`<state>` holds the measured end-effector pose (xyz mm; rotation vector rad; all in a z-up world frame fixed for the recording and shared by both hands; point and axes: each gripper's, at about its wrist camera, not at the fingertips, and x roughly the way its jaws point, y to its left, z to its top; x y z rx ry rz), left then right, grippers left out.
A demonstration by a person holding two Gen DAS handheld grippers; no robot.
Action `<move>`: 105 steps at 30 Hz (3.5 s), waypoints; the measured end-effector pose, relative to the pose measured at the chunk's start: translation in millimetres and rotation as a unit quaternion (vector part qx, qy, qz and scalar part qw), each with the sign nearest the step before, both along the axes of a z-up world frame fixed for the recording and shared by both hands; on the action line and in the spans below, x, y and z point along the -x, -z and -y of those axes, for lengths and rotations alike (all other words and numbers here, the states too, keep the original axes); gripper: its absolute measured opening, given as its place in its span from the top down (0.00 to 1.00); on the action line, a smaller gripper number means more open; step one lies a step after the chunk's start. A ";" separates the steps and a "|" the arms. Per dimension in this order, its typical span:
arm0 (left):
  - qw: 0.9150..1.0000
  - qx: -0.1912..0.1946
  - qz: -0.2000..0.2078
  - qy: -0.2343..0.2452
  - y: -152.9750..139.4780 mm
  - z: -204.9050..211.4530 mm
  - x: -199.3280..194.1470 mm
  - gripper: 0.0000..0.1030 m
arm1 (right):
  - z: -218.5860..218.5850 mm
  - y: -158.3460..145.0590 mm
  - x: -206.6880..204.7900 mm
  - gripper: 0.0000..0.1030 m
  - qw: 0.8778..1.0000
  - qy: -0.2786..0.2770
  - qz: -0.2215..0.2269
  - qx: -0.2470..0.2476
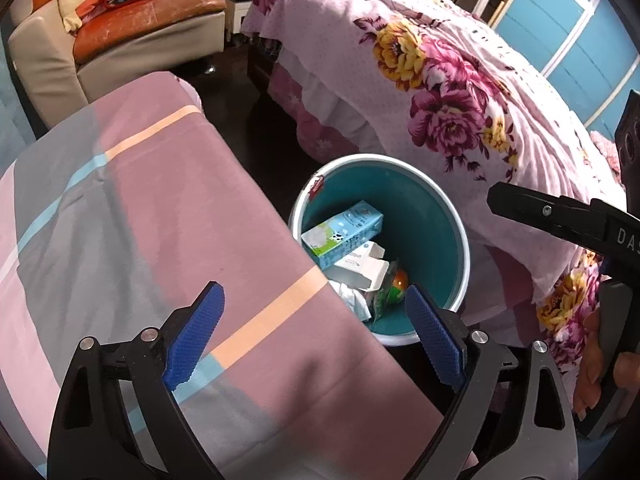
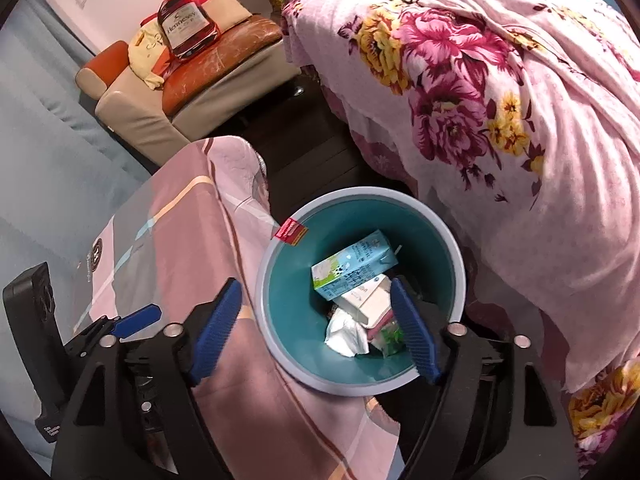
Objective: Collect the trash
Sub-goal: 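Move both tools back to the wafer packet and bread, then grasp the orange Ovaltine wafer packet with the right tool while the left tool grasps the brown bread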
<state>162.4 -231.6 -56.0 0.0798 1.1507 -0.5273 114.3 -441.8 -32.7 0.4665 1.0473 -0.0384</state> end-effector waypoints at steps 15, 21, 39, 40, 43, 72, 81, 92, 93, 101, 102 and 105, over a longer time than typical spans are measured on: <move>1.000 0.012 0.003 -0.027 -10.0 -51.2 12.9 0.11 | -36.4 -16.0 9.0 0.26 1.000 -0.023 -0.008 0.014; 0.999 -0.005 0.014 -0.030 -16.8 -85.0 30.1 0.11 | -68.4 -16.6 17.4 0.23 0.997 -0.067 -0.027 0.025; 0.996 -0.048 0.022 -0.070 -20.6 -233.0 93.7 0.11 | -231.1 16.6 64.8 0.23 0.965 -0.243 -0.102 0.009; 0.996 -0.050 0.022 -0.072 -20.5 -240.4 97.2 0.11 | -239.8 18.0 68.0 0.23 0.962 -0.251 -0.106 0.009; 0.995 -0.053 0.019 -0.078 -19.2 -261.4 107.4 0.11 | -260.0 22.2 75.3 0.23 0.957 -0.268 -0.115 0.004; 0.998 -0.036 0.011 -0.044 -18.0 -303.4 169.6 0.17 | -310.2 47.7 87.5 0.60 0.951 -0.281 -0.126 -0.019; 0.997 -0.064 -0.035 0.015 7.0 -266.6 176.4 0.64 | -270.2 28.4 89.8 0.60 0.965 -0.242 -0.096 -0.025; 0.995 -0.081 -0.062 0.002 33.1 -246.4 169.4 0.79 | -241.0 21.0 91.1 0.60 0.971 -0.224 -0.076 -0.044; 0.996 -0.076 -0.056 0.000 29.9 -243.9 168.7 0.84 | -238.9 20.4 91.8 0.60 0.971 -0.222 -0.074 -0.044; 0.998 -0.041 -0.018 -0.043 8.0 -221.1 143.7 0.91 | -209.6 14.3 89.1 0.60 0.980 -0.189 -0.050 -0.048; 0.998 -0.038 -0.016 -0.045 7.0 -218.3 140.6 0.91 | -205.7 13.6 88.8 0.60 0.980 -0.185 -0.048 -0.049; 0.998 -0.025 -0.009 -0.052 7.2 -208.0 132.6 0.91 | -193.7 12.7 88.5 0.60 0.983 -0.174 -0.044 -0.047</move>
